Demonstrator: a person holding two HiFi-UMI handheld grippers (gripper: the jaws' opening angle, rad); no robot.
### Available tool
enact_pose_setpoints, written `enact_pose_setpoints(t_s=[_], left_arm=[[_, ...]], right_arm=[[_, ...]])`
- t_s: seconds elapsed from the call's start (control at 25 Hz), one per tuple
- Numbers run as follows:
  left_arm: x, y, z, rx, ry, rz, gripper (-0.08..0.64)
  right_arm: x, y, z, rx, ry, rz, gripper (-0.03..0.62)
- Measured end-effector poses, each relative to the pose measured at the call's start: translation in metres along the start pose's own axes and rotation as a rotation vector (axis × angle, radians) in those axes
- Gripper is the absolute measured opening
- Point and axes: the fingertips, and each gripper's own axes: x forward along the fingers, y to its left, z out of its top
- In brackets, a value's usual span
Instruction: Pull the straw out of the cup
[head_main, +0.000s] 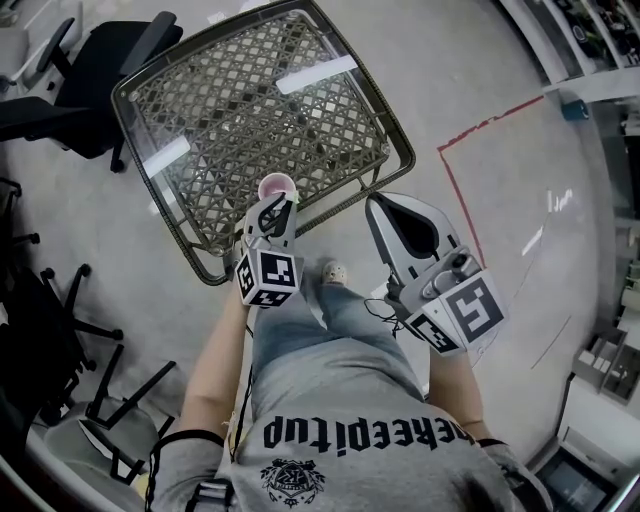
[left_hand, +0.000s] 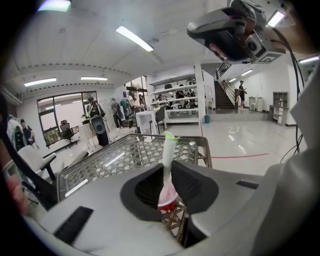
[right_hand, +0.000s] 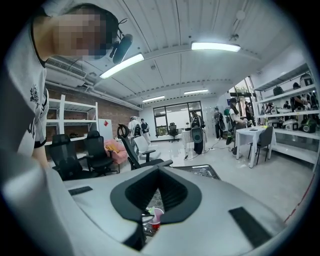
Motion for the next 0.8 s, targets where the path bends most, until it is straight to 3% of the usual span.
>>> enact_pose_setpoints(t_s=[0.8], left_arm=[[-0.066, 0.027, 0.048, -0.148, -0.133, 0.159, 0.077]], right_arm=[[0.004, 0.033, 0.017, -0.044, -0.059, 0.165, 0.012]])
